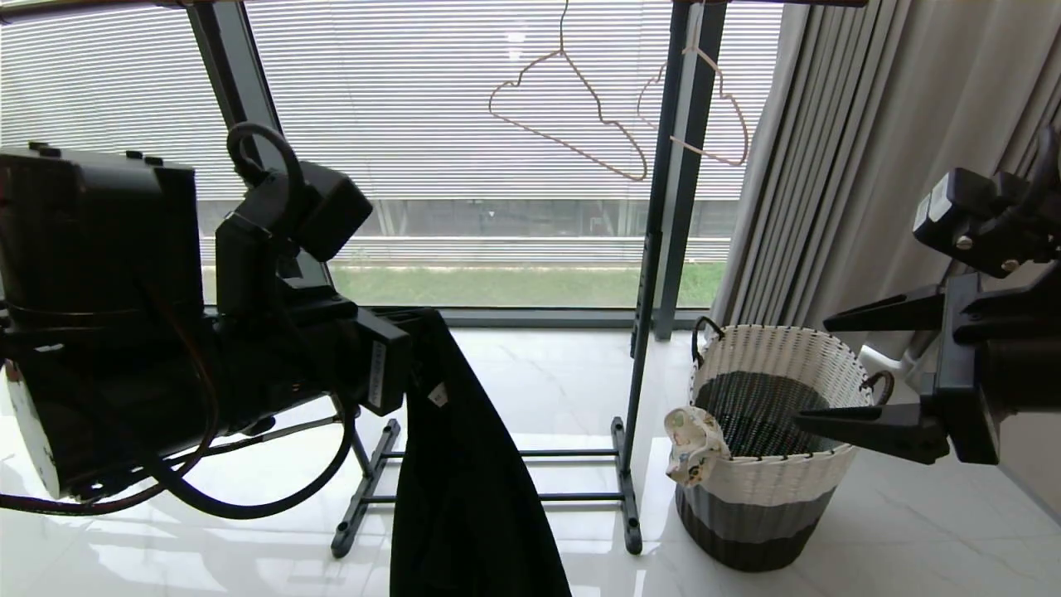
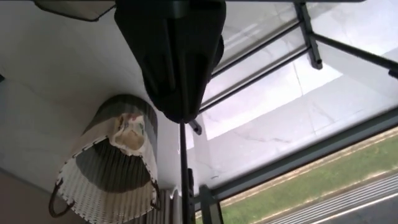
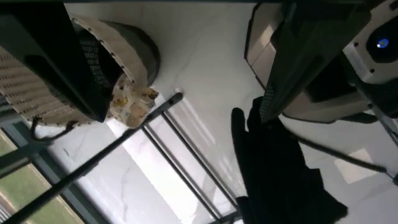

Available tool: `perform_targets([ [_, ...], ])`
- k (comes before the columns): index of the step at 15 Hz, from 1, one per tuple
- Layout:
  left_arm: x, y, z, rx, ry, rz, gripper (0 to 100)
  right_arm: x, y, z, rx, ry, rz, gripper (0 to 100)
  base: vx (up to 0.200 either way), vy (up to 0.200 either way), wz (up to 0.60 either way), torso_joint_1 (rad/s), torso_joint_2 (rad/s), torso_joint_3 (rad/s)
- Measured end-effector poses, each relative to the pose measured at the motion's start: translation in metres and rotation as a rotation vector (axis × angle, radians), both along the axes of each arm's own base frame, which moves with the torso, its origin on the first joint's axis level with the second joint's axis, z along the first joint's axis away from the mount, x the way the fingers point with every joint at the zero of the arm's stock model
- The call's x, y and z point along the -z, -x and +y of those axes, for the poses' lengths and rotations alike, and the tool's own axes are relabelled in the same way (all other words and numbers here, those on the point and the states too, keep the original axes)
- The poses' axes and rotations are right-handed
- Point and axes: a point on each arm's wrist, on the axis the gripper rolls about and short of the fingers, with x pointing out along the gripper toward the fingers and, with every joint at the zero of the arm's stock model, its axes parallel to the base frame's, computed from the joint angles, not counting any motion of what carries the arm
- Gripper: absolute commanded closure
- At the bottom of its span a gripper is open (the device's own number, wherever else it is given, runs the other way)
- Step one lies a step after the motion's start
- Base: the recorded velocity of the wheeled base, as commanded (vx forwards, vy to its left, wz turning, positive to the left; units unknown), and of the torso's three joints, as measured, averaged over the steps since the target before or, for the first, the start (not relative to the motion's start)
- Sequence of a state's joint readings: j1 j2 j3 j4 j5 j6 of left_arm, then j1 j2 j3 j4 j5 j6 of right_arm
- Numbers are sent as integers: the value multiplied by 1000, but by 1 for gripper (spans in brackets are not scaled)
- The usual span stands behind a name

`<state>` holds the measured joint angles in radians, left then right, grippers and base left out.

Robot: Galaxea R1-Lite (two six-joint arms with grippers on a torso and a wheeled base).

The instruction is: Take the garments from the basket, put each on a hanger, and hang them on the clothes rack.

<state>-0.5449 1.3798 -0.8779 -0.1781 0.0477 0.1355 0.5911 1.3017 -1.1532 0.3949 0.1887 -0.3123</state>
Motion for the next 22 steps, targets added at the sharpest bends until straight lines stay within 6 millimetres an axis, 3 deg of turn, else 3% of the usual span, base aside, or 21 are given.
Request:
perform_targets([
  [3,24,7,58,-190,-36,63,100,5,-12,-33,259,68,-10,0,0,0,0,0,0,0],
  [5,44,31,95,-314,-28,111,100,19,-11,-59,410,101,25,0,0,0,0,0,0,0],
  [7,59,56,114,-403,-10,126,100,33,-2,-82,557,124,55,0,0,0,0,0,0,0],
  [11,68,83,121,-464,3,95,100,37,13,-97,729,91,58,0,0,0,0,0,0,0],
  [14,68,90,121,-473,11,75,100,36,16,-98,746,89,38,0,0,0,0,0,0,0],
  [22,65,95,121,-473,14,46,100,32,16,-98,746,69,-1,0,200,0,0,2,1,2],
])
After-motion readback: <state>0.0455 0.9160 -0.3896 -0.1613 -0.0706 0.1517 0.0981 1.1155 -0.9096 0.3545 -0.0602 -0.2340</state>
